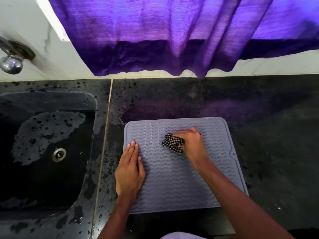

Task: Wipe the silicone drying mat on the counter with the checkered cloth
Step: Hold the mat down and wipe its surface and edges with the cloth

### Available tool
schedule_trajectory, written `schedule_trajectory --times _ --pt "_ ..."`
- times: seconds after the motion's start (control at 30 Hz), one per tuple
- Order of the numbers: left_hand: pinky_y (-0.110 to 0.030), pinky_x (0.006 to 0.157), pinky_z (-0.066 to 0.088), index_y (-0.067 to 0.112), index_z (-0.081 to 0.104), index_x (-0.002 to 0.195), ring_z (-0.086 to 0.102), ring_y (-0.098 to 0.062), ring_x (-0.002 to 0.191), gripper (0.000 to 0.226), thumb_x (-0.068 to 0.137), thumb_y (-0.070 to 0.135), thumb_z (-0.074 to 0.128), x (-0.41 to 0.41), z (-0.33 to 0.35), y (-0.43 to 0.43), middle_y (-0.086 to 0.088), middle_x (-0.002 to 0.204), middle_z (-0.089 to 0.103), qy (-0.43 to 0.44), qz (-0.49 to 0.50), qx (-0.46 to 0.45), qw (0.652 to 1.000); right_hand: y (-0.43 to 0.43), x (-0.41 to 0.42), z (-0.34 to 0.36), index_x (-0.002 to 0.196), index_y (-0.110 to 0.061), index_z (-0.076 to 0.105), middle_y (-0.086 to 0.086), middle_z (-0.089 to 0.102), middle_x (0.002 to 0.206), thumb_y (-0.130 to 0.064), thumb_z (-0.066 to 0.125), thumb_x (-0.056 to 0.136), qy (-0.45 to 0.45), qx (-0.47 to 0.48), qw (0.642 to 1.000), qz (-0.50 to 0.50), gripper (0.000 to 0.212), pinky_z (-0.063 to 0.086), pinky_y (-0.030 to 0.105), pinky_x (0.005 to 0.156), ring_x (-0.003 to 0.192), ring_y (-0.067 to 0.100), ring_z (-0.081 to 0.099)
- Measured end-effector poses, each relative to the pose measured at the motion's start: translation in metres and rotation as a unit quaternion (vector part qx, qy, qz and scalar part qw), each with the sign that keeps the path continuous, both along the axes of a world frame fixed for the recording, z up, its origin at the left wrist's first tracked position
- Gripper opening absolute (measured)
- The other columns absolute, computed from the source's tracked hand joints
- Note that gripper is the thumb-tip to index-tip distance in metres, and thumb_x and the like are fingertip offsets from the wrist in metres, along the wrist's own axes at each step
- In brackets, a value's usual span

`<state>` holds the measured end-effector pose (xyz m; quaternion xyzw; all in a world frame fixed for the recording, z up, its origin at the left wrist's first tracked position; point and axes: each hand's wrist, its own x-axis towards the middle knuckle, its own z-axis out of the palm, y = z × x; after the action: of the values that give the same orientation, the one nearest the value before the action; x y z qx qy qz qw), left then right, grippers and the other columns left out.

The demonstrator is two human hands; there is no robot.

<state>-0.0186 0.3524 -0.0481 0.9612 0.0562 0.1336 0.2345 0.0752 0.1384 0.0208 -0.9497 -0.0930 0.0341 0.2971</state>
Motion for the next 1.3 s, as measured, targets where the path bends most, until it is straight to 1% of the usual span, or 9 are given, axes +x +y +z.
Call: schedule_trajectory --times 0.1,0.23,0.4,0.5,0.7,0.87,1.07,1.17,1.3 --pt "-0.038 0.109 0.045 0.005 0.057 0.138 0.051 -0.019 0.136 0.047 0.098 0.023 0.041 0.000 0.003 -0.001 -0.005 0.147 0.053 0.001 -0.001 0.001 1.000 0.000 0.007 0.004 0.105 -0.021 0.076 0.001 0.077 0.099 0.013 0.068 0.076 0.006 -0.009 1.000 0.007 0.044 0.056 0.032 0.091 0.090 0.015 0.069" --pt "-0.036 0.111 0.043 0.006 0.056 0.139 0.050 -0.018 0.136 0.047 0.098 0.023 0.041 0.000 0.005 -0.001 -0.004 0.148 0.053 0.005 0.003 -0.004 1.000 -0.015 0.007 0.010 0.099 -0.024 0.077 -0.005 0.077 0.087 0.013 0.070 0.075 -0.029 0.016 0.999 -0.009 0.045 0.059 0.027 0.084 0.076 0.006 0.071" --pt "-0.039 0.110 0.045 0.005 0.057 0.138 0.051 -0.018 0.136 0.047 0.097 0.023 0.042 -0.001 0.006 -0.002 -0.004 0.147 0.053 0.003 0.002 -0.003 1.000 -0.037 0.001 0.001 0.106 -0.019 0.076 -0.003 0.076 0.103 -0.001 0.078 0.075 -0.012 -0.019 0.999 -0.028 0.036 0.052 0.030 0.093 0.094 0.016 0.067" --pt "-0.039 0.110 0.045 0.006 0.056 0.139 0.050 -0.018 0.136 0.048 0.098 0.025 0.040 -0.002 0.007 -0.002 -0.004 0.148 0.053 0.008 0.003 -0.004 1.000 -0.042 0.008 0.001 0.104 -0.018 0.076 0.002 0.077 0.099 0.011 0.074 0.070 0.003 -0.017 1.000 -0.018 0.044 0.047 0.021 0.093 0.089 0.016 0.068" --pt "-0.038 0.110 0.045 0.006 0.057 0.138 0.050 -0.017 0.136 0.048 0.098 0.025 0.040 -0.001 0.007 -0.002 -0.004 0.147 0.053 0.012 0.007 0.001 1.000 -0.078 0.018 0.004 0.098 -0.023 0.078 0.001 0.078 0.089 0.000 0.080 0.070 0.020 0.016 0.998 -0.058 0.036 0.057 0.033 0.087 0.082 0.016 0.072" --pt "-0.039 0.109 0.046 0.007 0.057 0.139 0.050 -0.017 0.136 0.047 0.098 0.025 0.041 0.000 0.009 -0.002 -0.003 0.147 0.053 0.014 0.004 0.004 1.000 -0.095 0.027 0.011 0.098 -0.017 0.079 0.004 0.078 0.094 0.009 0.074 0.070 0.032 -0.027 0.999 0.002 0.039 0.055 0.032 0.091 0.089 0.017 0.072" --pt "-0.038 0.110 0.045 0.008 0.056 0.139 0.049 -0.016 0.136 0.046 0.097 0.021 0.043 -0.001 0.008 -0.002 -0.003 0.148 0.053 0.012 0.008 0.004 1.000 -0.124 0.028 0.012 0.100 -0.019 0.078 0.007 0.077 0.097 0.011 0.070 0.069 0.018 -0.051 0.997 -0.050 0.045 0.052 0.033 0.099 0.090 0.023 0.072" --pt "-0.037 0.110 0.044 0.008 0.057 0.139 0.050 -0.016 0.136 0.046 0.097 0.022 0.042 -0.001 0.008 -0.001 -0.003 0.148 0.053 0.006 0.003 0.010 1.000 -0.133 0.016 0.004 0.105 -0.014 0.077 0.007 0.076 0.103 0.016 0.067 0.067 0.035 -0.038 0.998 -0.037 0.049 0.052 0.042 0.097 0.095 0.028 0.070" --pt "-0.038 0.108 0.047 0.008 0.057 0.139 0.051 -0.017 0.135 0.047 0.097 0.024 0.040 -0.001 0.008 -0.003 -0.002 0.147 0.053 0.007 0.010 0.015 1.000 -0.135 0.017 0.004 0.106 -0.015 0.077 0.006 0.076 0.104 0.020 0.063 0.060 0.036 -0.030 0.998 -0.040 0.059 0.051 0.037 0.101 0.099 0.024 0.070"
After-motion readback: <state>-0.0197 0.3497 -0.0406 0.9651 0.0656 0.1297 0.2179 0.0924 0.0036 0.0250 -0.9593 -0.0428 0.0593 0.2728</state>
